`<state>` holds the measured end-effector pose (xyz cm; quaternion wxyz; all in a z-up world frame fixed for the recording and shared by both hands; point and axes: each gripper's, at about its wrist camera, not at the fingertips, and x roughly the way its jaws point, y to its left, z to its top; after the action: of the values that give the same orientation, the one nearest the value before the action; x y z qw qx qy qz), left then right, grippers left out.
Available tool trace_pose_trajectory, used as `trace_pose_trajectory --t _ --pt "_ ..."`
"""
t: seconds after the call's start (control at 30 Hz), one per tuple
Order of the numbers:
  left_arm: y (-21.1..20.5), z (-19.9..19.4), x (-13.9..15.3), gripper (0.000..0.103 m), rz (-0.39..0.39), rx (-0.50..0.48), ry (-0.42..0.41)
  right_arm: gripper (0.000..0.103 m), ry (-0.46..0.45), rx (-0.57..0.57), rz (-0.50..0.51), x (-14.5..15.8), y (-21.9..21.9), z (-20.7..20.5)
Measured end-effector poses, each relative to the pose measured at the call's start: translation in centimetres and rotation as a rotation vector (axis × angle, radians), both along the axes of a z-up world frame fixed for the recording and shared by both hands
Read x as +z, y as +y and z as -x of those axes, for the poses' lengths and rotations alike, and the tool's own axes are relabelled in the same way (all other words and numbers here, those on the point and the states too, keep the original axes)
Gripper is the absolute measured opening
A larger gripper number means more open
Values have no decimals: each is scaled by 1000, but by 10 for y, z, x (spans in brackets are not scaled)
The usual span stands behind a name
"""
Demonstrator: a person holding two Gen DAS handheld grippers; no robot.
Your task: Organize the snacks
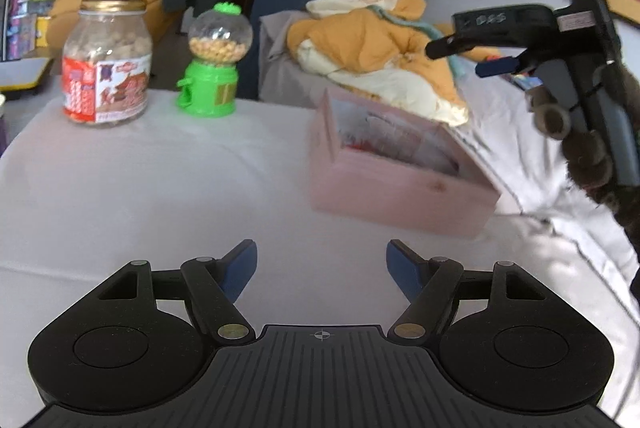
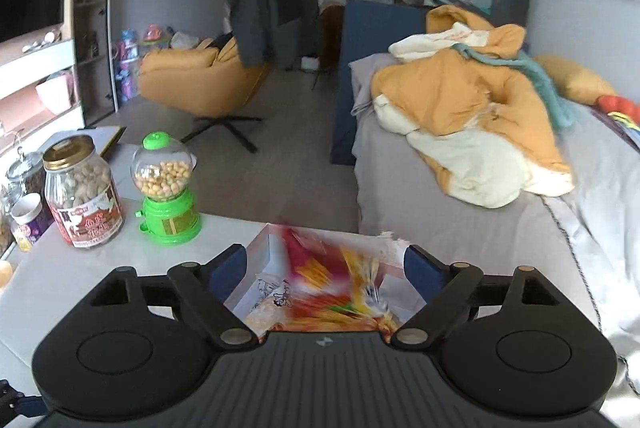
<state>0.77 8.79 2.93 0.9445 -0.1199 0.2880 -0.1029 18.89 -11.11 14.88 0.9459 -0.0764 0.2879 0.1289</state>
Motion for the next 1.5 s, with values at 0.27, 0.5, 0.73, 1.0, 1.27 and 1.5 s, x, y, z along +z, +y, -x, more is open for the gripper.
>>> trace_pose_trajectory --t 0.27,0.5,0.73,1.0,1.27,1.5 --pt "-13 13 -18 77 -85 18 18 87 141 26 -188 -39 -31 51" --pt "-30 16 -28 77 -150 58 47 87 174 -52 -85 -117 -18 132" --pt "-47 3 -31 79 -223 87 53 101 193 -88 7 -153 -10 144" --pt "-57 -1 -33 81 -302 88 62 103 164 -120 -43 -161 -19 145" --pt "-58 -1 -32 82 -313 88 63 103 120 -118 -53 -163 -21 150" --pt "-58 -1 -32 82 -313 88 63 103 120 -118 -53 -163 -20 150"
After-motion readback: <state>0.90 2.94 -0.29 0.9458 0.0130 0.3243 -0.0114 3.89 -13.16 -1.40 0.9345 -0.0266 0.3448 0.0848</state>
